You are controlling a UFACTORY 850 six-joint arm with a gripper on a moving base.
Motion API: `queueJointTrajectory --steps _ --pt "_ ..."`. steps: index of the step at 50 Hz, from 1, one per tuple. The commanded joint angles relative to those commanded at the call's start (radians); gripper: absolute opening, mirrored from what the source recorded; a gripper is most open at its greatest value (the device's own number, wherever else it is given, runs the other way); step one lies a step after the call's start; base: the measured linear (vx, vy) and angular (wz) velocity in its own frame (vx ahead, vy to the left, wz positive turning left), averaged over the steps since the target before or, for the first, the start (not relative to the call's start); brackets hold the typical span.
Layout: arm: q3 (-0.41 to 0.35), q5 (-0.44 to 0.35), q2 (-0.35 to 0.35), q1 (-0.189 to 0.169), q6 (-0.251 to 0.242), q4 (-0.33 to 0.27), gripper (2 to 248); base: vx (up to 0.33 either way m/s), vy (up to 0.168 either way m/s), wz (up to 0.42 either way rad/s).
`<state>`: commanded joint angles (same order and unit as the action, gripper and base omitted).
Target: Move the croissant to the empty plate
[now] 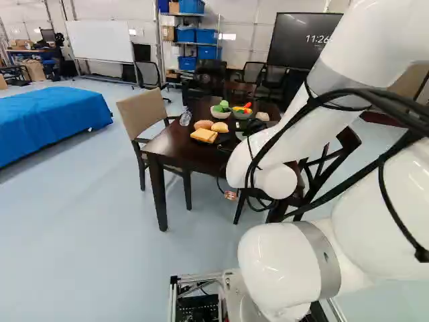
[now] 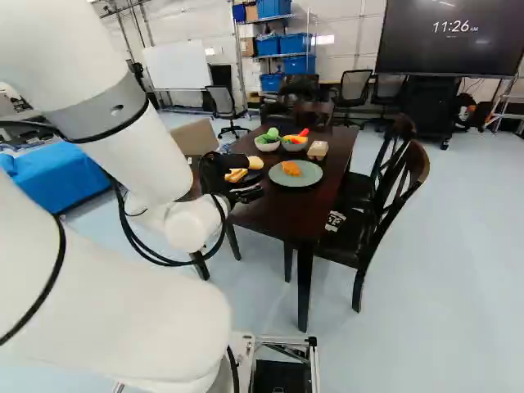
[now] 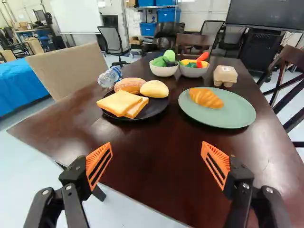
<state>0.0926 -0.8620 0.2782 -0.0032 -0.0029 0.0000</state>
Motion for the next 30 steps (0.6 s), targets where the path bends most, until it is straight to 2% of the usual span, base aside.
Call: queueJointTrajectory --steps 30 --pt "-0.005 -0.011 0.001 0.003 0.003 0.0 247 0.0 0.0 0.0"
